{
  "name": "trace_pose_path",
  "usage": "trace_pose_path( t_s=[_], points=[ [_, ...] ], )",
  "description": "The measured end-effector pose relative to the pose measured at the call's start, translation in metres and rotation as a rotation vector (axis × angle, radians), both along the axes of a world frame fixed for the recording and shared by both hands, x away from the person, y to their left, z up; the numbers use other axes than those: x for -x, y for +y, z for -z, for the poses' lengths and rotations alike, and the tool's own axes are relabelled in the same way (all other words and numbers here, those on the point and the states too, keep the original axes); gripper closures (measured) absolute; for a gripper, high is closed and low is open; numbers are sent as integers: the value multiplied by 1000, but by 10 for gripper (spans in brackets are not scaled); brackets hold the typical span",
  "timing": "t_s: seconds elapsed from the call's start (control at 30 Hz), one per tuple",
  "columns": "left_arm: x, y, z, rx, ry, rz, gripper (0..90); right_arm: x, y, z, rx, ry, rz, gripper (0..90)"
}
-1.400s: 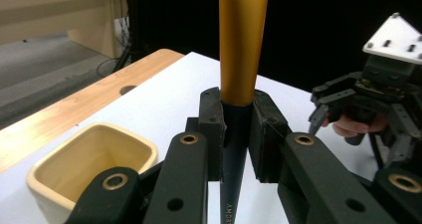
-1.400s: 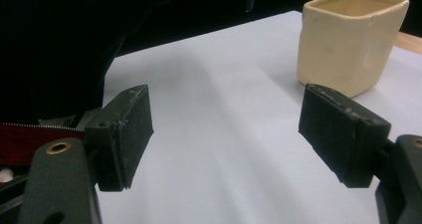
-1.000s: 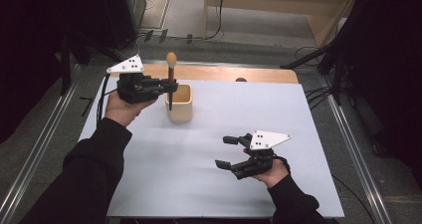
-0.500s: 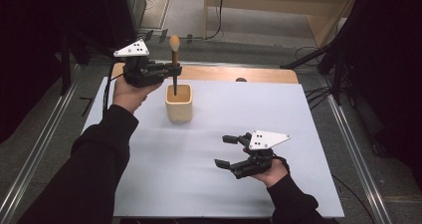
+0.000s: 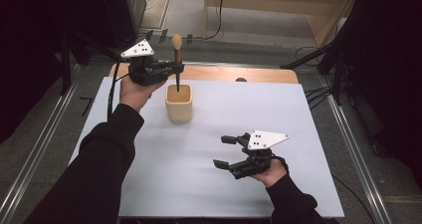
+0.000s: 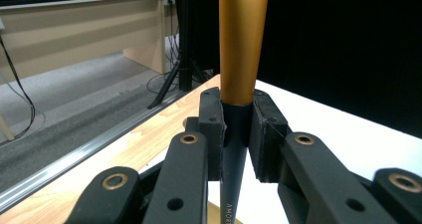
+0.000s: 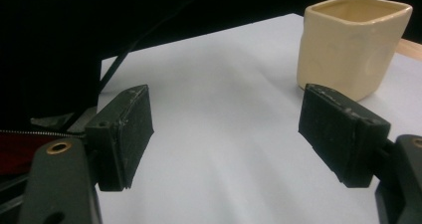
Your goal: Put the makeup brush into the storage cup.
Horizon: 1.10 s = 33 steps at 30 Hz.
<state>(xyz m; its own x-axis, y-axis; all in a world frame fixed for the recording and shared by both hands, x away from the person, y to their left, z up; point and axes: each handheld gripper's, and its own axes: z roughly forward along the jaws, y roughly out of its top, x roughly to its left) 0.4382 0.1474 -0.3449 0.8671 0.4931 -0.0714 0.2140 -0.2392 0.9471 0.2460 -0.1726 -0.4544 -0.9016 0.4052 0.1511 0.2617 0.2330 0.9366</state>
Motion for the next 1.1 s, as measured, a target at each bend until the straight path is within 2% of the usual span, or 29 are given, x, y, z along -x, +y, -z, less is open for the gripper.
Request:
trace_pose_path(
  t_s=[0.13,0.3,0.77,0.83,1.1],
  points=[
    [-4,-2,6,-29,-1,-10,794,0,0,0,17,-4,4,225],
    [-7,-2,15,-27,7,-22,793,-1,0,0,4,-5,7,225],
    [-10,1,38,-36,20,-43,792,-1,1,0,10,0,0,225],
    [-9,0,41,-40,16,-46,792,0,1,0,12,1,1,225],
    [-10,-3,47,-43,40,-41,791,-1,0,0,5,1,3,225]
  ],
)
